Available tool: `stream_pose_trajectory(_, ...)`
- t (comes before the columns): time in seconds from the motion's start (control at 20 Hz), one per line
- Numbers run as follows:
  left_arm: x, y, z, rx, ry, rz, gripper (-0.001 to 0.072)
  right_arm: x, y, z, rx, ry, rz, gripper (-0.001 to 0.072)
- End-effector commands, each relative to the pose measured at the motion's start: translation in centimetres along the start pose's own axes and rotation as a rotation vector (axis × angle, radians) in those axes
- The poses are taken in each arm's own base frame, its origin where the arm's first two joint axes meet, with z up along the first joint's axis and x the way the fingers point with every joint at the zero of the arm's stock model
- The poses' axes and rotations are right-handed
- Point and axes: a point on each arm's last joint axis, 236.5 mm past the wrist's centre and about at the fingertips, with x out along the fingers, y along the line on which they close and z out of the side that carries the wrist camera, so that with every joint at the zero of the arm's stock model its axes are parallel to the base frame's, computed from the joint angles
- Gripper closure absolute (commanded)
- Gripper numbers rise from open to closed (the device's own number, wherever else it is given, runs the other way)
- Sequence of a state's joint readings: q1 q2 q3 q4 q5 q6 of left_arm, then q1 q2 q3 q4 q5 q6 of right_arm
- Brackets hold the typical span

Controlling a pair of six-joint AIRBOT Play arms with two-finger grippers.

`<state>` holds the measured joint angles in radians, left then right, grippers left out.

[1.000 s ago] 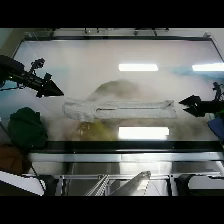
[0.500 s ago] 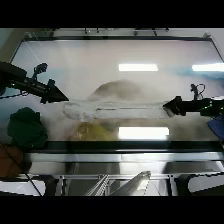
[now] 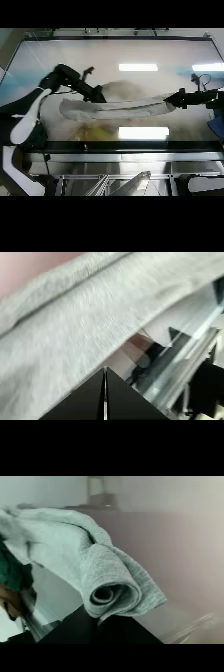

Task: Fold the shirts.

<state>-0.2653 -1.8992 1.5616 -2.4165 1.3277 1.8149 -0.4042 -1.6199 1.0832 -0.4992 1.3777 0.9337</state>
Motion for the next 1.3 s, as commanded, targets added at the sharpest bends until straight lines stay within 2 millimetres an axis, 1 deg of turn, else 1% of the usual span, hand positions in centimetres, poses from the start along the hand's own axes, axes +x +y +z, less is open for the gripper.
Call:
stream_pose_trajectory(0.0,8.7,-1.9,0.4,0.066,0.072,0.047,0.0683,-4.0,3.1,0.4,-0.046,-0.01,0.051,0.0694)
stream_pose_trajectory(0.1,12.2,-3.1,-0.3,0.077,0.126,0.047,0.0682,-5.5,3.9,0.6,-0.068,-0.012,0.062,0.0694)
stream_pose_trajectory(0.2,14.6,-4.0,-0.6,0.066,0.165,0.043,0.0682,-6.3,4.6,0.5,-0.081,0.002,0.076,0.0694)
stream_pose_trajectory(0.3,16.1,-6.0,-0.6,0.081,0.183,-0.004,0.0681,-6.6,5.0,0.7,-0.087,0.0,0.078,0.0694)
stream_pose_trajectory(0.35,16.4,-7.2,-0.3,0.092,0.178,-0.036,0.0681,-6.7,5.7,0.8,-0.093,-0.005,0.099,0.0694)
stream_pose_trajectory(0.4,16.4,-8.3,0.3,0.102,0.164,-0.065,0.0681,-6.9,7.0,1.0,-0.098,-0.016,0.151,0.0694)
stream_pose_trajectory(0.45,15.7,-9.6,0.9,0.107,0.148,-0.102,0.0681,-7.3,8.9,1.1,-0.105,-0.028,0.226,0.0694)
stream_pose_trajectory(0.5,14.1,-11.1,1.5,0.117,0.133,-0.146,0.0681,-7.8,11.4,1.1,-0.122,-0.033,0.326,0.0694)
stream_pose_trajectory(0.55,11.6,-12.3,1.8,0.15,0.121,-0.18,0.0681,-8.2,13.6,0.8,-0.147,-0.032,0.397,0.0693)
stream_pose_trajectory(0.6,8.7,-13.0,2.0,0.186,0.111,-0.191,0.0681,-8.1,15.4,0.4,-0.178,-0.027,0.429,0.0693)
stream_pose_trajectory(0.65,5.0,-13.5,2.0,0.215,0.091,-0.198,0.0681,-7.2,17.0,-0.1,-0.212,-0.014,0.428,0.0694)
stream_pose_trajectory(0.7,1.3,-13.7,1.9,0.242,0.066,-0.199,0.0681,-5.9,18.4,-0.7,-0.244,0.001,0.42,0.0694)
stream_pose_trajectory(0.75,-2.8,-13.3,1.8,0.262,0.03,-0.183,0.0681,-4.0,20.0,-1.2,-0.275,0.016,0.41,0.0694)
stream_pose_trajectory(0.8,-6.5,-12.5,1.5,0.265,-0.004,-0.147,0.0682,-1.6,21.4,-1.7,-0.295,0.03,0.4,0.0694)
stream_pose_trajectory(0.85,-10.2,-11.0,1.0,0.254,-0.04,-0.096,0.0681,1.2,22.7,-2.2,-0.313,0.041,0.387,0.0694)
stream_pose_trajectory(0.9,-13.4,-9.5,0.4,0.234,-0.075,-0.047,0.0681,4.7,24.0,-2.8,-0.331,0.042,0.362,0.0694)
stream_pose_trajectory(0.95,-16.1,-8.0,-0.4,0.205,-0.107,-0.008,0.0681,8.4,25.0,-3.4,-0.339,0.032,0.336,0.0694)
stream_pose_trajectory(1.0,-18.6,-6.4,-1.3,0.167,-0.143,0.02,0.0681,12.0,25.6,-4.1,-0.342,0.021,0.305,0.0694)
stream_pose_trajectory(1.05,-20.5,-5.1,-2.1,0.131,-0.174,0.025,0.0681,15.7,25.8,-5.0,-0.349,0.012,0.271,0.0694)
stream_pose_trajectory(1.15,-23.0,-2.6,-3.6,0.082,-0.242,0.035,0.0681,22.5,25.2,-7.3,-0.351,0.025,0.21,0.0695)
stream_pose_trajectory(1.2,-23.5,-1.5,-4.2,0.054,-0.273,0.039,0.0681,25.7,24.8,-8.5,-0.355,0.046,0.188,0.0695)
stream_pose_trajectory(1.25,-23.7,-0.3,-4.8,0.03,-0.301,0.042,0.0681,28.4,24.2,-9.5,-0.358,0.066,0.172,0.0695)
